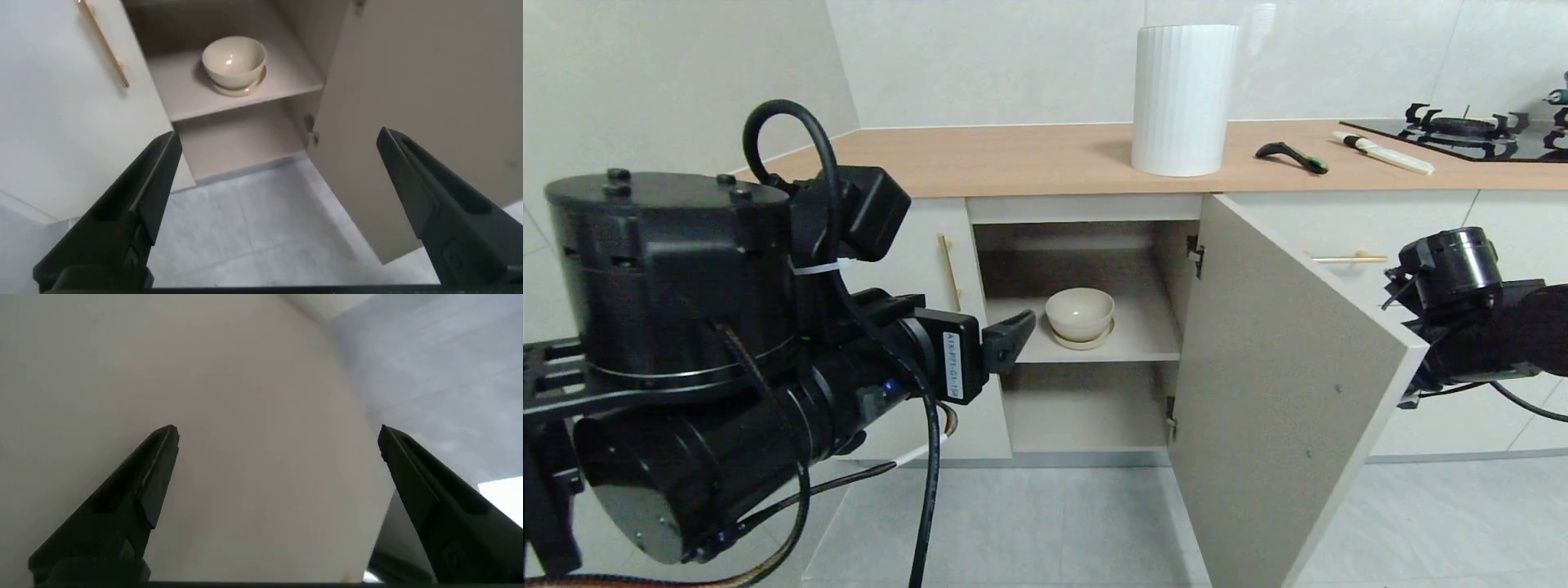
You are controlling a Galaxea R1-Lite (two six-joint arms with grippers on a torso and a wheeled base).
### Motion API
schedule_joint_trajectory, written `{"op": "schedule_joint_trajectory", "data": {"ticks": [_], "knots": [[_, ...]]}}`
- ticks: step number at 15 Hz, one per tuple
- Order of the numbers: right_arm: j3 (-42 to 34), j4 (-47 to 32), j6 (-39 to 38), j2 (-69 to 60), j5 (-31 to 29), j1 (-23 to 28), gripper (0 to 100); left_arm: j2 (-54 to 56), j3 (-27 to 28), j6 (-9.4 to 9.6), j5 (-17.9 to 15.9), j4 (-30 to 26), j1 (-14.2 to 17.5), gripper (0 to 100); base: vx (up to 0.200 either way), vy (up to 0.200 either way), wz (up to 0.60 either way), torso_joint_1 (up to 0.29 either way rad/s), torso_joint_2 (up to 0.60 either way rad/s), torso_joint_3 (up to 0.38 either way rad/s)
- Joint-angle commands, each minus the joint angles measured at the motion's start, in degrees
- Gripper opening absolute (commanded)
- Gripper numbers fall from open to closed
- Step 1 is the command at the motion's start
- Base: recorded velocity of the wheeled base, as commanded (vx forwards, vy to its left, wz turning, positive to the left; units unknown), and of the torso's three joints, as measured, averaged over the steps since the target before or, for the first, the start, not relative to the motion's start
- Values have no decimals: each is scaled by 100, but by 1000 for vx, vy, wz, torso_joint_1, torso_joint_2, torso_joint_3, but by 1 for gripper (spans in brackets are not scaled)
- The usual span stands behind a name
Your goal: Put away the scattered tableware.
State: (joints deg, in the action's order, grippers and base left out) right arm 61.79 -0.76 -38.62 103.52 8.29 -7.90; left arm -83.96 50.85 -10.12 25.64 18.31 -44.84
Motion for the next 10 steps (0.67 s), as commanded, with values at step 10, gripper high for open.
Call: {"op": "schedule_joint_trajectory", "data": {"ticks": [10], "knots": [[1344, -47, 294, 1161, 111, -1319, 100, 406, 4, 177, 214, -20, 1, 100, 0, 0, 0, 0, 0, 0]]}}
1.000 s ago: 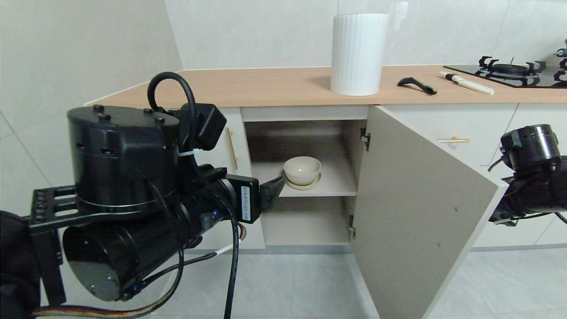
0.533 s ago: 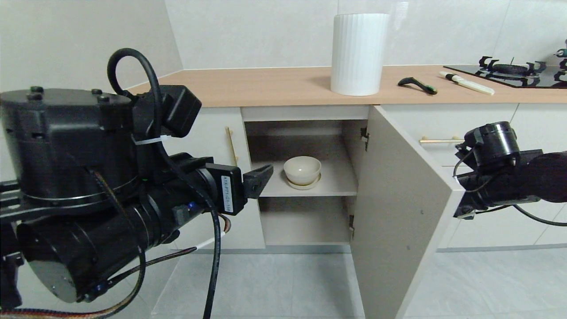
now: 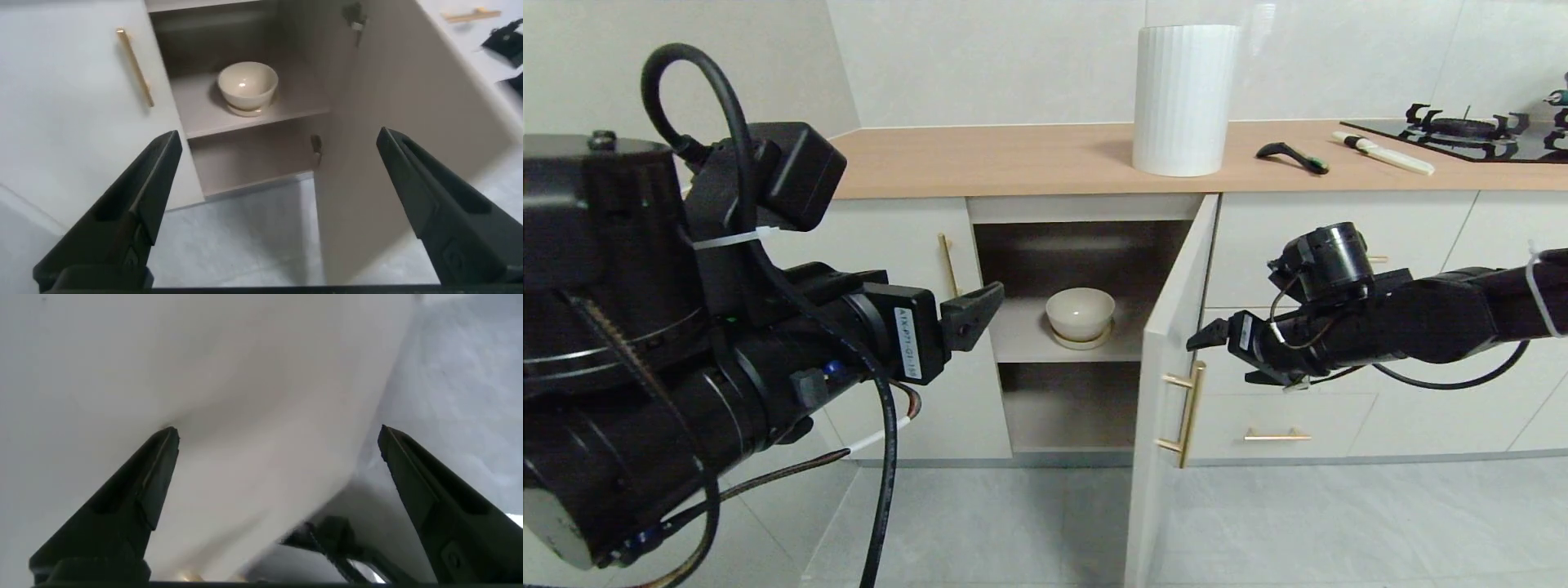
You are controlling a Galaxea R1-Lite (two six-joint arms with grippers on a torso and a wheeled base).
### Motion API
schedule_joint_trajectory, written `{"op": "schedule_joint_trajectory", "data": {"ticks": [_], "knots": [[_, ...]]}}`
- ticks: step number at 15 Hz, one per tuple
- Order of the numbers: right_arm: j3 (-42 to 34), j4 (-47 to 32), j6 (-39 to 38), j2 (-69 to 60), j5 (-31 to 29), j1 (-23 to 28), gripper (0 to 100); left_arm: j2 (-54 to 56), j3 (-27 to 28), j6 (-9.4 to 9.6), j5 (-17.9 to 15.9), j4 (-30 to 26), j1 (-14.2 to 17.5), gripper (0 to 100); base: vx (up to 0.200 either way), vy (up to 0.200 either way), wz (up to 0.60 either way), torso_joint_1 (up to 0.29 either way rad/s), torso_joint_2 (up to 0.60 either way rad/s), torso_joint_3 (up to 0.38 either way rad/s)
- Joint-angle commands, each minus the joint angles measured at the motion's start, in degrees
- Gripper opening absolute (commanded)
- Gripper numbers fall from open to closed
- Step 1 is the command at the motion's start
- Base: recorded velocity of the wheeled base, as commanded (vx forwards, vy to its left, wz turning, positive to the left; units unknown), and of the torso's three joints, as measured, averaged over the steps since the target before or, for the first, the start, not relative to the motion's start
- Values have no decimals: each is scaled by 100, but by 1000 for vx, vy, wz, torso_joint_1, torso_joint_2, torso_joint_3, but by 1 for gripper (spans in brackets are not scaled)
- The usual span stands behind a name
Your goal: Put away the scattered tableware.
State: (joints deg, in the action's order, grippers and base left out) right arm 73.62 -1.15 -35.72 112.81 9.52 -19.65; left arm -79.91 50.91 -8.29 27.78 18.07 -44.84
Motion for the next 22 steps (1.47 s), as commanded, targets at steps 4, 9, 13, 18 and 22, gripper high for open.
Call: {"op": "schedule_joint_trajectory", "data": {"ticks": [4, 9, 13, 18, 22], "knots": [[786, -8, 12, 654, -38, -267, 100, 2, -20, -15, 43, 4, 1, 100, 0, 0, 0, 0, 0, 0], [1339, 0, -5, 1138, -346, -680, 100, 169, -116, 223, 676, 13, 1, 100, 0, 0, 0, 0, 0, 0], [1752, 0, -23, 1366, -557, -795, 100, 643, -178, 556, 685, 4, -8, 100, 150, 0, 0, 2, -1, 4], [2218, 9, -225, 1665, -996, -874, 100, 670, -178, 565, 685, 4, -8, 100, 200, 0, 0, -1, 2, 0], [2315, 53, -331, 1718, -1075, -883, 100, 819, -213, 697, 676, 21, -25, 100, 0, 0, 0, 0, 0, 0]]}}
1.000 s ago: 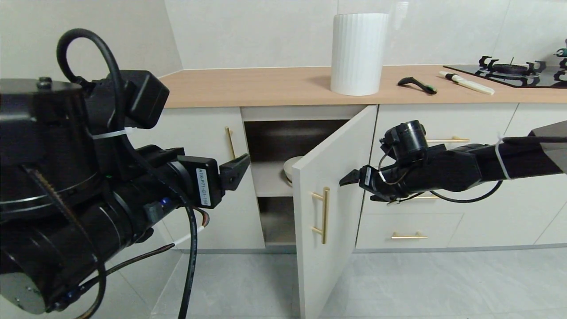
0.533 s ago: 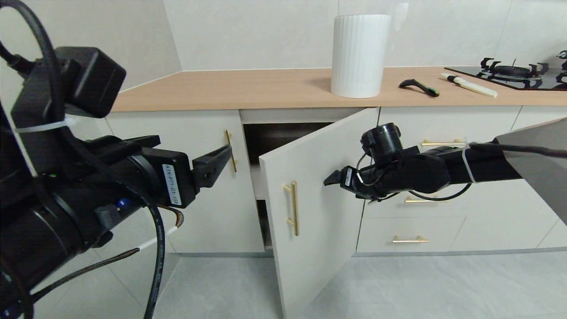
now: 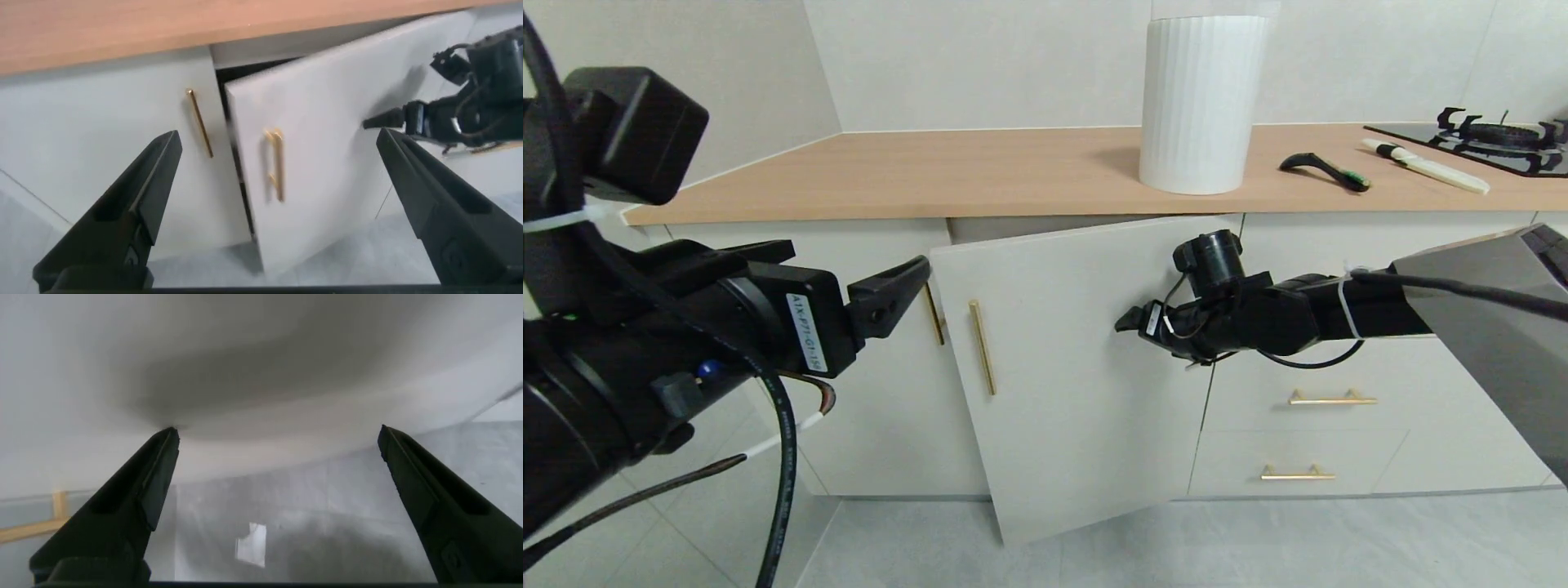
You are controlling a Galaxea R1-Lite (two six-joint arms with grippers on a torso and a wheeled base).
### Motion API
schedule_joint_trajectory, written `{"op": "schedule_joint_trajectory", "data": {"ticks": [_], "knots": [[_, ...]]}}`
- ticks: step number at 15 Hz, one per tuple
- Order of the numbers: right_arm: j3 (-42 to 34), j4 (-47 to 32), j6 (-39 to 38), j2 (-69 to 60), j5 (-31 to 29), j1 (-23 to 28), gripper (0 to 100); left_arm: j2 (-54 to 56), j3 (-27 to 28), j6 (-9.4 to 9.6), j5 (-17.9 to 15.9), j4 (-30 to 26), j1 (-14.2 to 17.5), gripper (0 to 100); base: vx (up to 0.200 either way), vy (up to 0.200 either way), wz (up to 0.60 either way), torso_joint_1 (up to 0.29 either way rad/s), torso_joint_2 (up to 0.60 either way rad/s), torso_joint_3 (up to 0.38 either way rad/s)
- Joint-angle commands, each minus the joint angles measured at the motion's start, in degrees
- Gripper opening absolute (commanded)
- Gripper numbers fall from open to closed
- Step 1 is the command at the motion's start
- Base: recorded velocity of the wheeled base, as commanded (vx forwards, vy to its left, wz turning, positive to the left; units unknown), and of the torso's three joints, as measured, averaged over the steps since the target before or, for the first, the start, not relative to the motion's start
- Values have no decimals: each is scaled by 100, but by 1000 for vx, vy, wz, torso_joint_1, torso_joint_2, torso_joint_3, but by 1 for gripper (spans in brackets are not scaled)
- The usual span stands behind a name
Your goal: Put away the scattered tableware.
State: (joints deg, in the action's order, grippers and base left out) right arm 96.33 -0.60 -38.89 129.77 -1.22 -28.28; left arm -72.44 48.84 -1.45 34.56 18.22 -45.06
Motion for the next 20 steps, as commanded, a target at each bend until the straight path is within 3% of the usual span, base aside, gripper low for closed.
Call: {"op": "schedule_joint_trajectory", "data": {"ticks": [1, 6, 15, 18, 20], "knots": [[140, 33, -93, 66, -63, -19, 100, 81, -6, 13, -11, 6, -12, 100, 0, 0, 0, 0, 0, 0], [835, 148, -339, 400, -906, -19, 100, 81, -6, 13, -2, 6, -12, 100, 0, 0, 0, 0, 0, 0], [1134, 86, -365, 330, -1012, 253, 100, 168, -6, 22, -2, 6, -12, 100, 0, 0, 0, 0, 0, 0], [378, -599, -348, -725, -1029, 165, 100, 265, -120, 242, -20, -12, -12, 100, 0, 0, 0, 0, 0, 0], [-528, -793, -198, -2114, -1021, 165, 100, 379, -129, 189, -55, 23, 14, 100, 0, 0, 0, 0, 0, 0]]}}
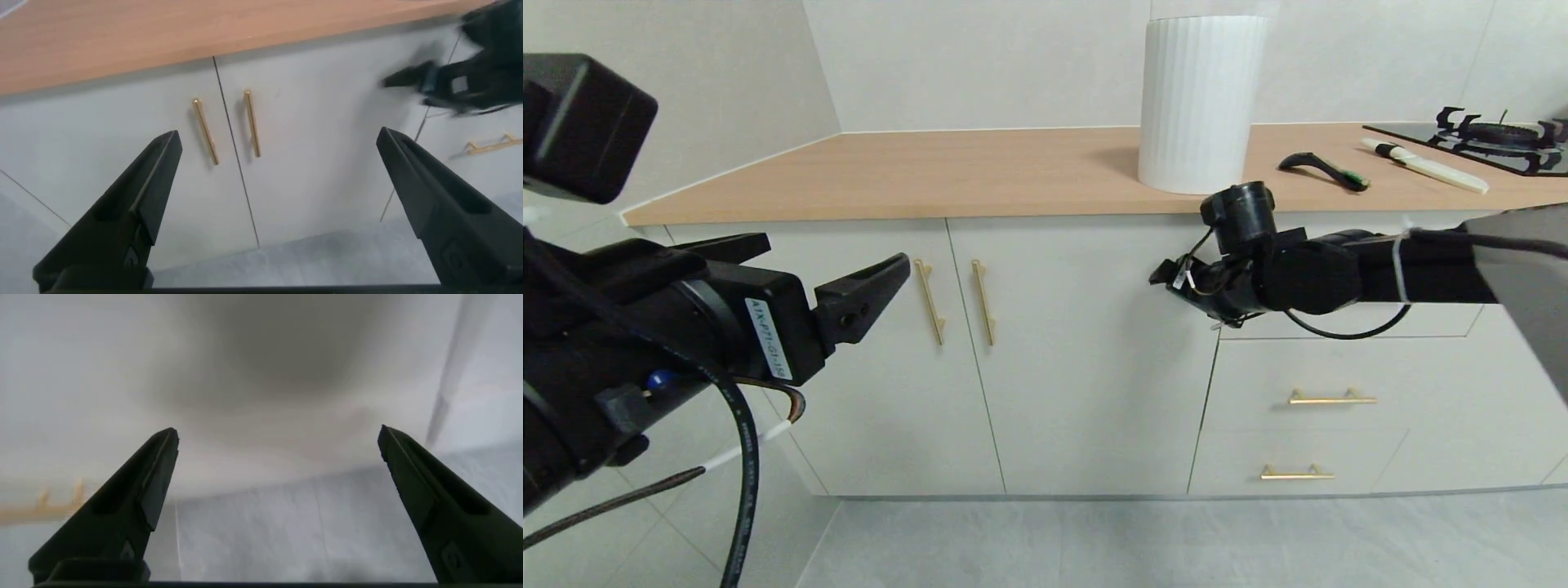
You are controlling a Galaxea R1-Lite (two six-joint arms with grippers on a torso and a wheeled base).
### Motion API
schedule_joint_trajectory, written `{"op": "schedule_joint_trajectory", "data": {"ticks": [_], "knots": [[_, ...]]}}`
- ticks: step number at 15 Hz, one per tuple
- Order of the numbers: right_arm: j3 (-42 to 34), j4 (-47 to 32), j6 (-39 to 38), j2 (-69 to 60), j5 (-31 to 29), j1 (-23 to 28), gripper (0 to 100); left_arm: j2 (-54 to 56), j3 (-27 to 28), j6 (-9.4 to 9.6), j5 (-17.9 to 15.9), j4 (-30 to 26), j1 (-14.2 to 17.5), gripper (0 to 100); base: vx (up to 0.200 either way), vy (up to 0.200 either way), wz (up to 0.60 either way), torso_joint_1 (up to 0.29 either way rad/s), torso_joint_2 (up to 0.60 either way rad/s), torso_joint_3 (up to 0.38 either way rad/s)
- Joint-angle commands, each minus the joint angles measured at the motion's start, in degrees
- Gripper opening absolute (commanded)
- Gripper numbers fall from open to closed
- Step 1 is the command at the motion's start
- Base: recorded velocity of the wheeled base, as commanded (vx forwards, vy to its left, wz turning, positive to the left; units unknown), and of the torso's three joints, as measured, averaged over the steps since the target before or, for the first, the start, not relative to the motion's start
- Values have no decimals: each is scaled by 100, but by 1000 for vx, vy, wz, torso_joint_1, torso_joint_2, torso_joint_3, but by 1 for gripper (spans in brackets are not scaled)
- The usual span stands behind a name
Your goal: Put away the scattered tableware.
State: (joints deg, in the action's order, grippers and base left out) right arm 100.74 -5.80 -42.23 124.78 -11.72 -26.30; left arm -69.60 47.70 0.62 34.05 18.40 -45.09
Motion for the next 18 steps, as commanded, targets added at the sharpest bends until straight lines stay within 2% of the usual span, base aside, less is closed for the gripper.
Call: {"op": "schedule_joint_trajectory", "data": {"ticks": [1, 2, 4, 5, 6, 7, 8, 9, 10, 11, 12, 13, 14, 15, 17, 18], "knots": [[-1443, -281, 400, -2371, 38, 2, 100, 245, -33, -9, -12, 6, 88, 100, 0, 0, 0, 0, 0, 0], [-2094, -281, 690, -3136, 29, 28, 100, 526, -165, 17, -12, -11, 150, 100, 0, 0, 0, 0, 0, 0], [-3553, -272, 1349, -4603, -6, 529, 100, 1282, -833, 166, -12, -91, 387, 100, 0, 0, 0, 0, 0, 0], [-3992, -272, 1498, -5166, -6, 793, 100, 1677, -1246, 342, -30, -143, 686, 100, 0, 0, 0, 0, 0, 0], [-4484, -351, 1815, -5966, 3, 1302, 100, 2293, -1914, 527, -109, -187, 1126, 100, 0, 0, 0, 0, 0, 0], [-4792, -554, 2175, -6598, 3, 1777, 100, 2890, -2362, 650, -197, -222, 1363, 100, 0, 0, 0, 0, 0, 0], [-5003, -888, 2553, -7293, -6, 2190, 100, 3462, -2696, 738, -267, -372, 1574, 100, 0, 0, 0, 0, 0, 0], [-5056, -1098, 2720, -7715, -6, 2419, 100, 3787, -2872, 746, -285, -512, 1767, 100, 0, 0, 0, 0, 0, 0], [-5108, -1617, 2773, -8743, 38, 2779, 100, 4464, -3144, 746, -329, -882, 2286, 100, 0, 0, 0, 0, 0, 0], [-5152, -2039, 2773, -9437, 47, 2770, 100, 4868, -3241, 746, -381, -1101, 2593, 100, 0, 0, 0, 0, 0, 0], [-5161, -2267, 2781, -9762, 47, 2770, 100, 5044, -3267, 746, -408, -1216, 2769, 100, 0, 0, 0, 0, 0, 0], [-5223, -2865, 2825, -10562, 3, 2770, 100, 5474, -3373, 746, -469, -1488, 3244, 100, 0, 0, 0, 0, 0, 0], [-5258, -3129, 2825, -10887, 3, 2770, 100, 5615, -3496, 746, -487, -1523, 3481, 100, 0, 0, 0, 0, 0, 0], [-5399, -3542, 2869, -11476, -6, 2770, 100, 5922, -3759, 755, -531, -1523, 3876, 100, 0, 0, 0, 0, 0, 0], [-5741, -3674, 3168, -12144, -6, 2744, 100, 6538, -4014, 896, -891, -1550, 4263, 100, 0, 0, 0, 0, 0, 0], [-5917, -3674, 3238, -12434, 3, 2682, 100, 6757, -4076, 896, -1067, -1593, 4421, 100, 0, 0, 0, 0, 0, 0]]}}
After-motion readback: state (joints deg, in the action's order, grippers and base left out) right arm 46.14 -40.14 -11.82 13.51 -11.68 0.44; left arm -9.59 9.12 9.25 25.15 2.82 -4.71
